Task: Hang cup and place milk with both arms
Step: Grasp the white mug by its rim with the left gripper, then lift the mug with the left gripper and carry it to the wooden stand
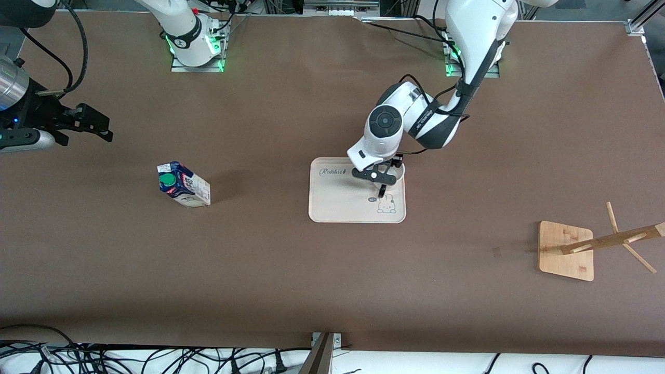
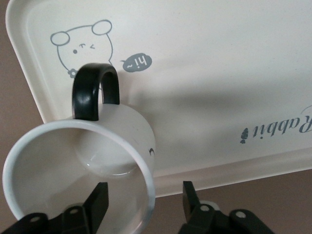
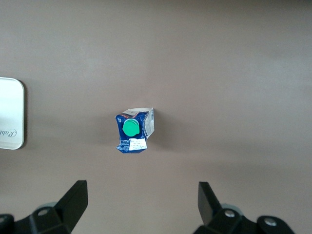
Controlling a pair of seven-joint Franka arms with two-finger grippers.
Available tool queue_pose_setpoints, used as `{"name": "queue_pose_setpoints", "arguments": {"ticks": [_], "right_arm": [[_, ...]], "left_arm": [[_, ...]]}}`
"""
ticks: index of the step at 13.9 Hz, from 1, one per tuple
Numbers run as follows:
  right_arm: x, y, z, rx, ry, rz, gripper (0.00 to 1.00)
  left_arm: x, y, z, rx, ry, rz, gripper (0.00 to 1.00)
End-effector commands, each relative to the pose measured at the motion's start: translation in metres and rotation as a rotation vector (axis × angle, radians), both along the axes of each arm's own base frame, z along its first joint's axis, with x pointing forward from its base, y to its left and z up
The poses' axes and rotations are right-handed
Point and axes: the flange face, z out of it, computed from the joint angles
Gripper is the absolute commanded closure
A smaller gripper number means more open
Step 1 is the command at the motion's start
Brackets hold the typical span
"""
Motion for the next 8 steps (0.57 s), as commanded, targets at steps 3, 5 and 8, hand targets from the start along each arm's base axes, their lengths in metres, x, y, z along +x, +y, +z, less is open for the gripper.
{"name": "queue_pose_setpoints", "arguments": {"ticks": [3,5,8], "right_arm": [[0.002,-0.005,0.007,-0.01,-0.003,0.011,0.0],[0.002,-0.005,0.007,-0.01,-0.003,0.011,0.0],[0.003,-0.006,0.005,-0.01,0.0,0.01,0.0]], "left_arm": [[0.003,0.003,0.001,0.008,-0.022,0.004,1.0],[0.004,0.002,0.005,0.005,-0.027,0.006,1.0],[0.015,-0.004,0.028,-0.021,-0.062,0.016,1.0]]}}
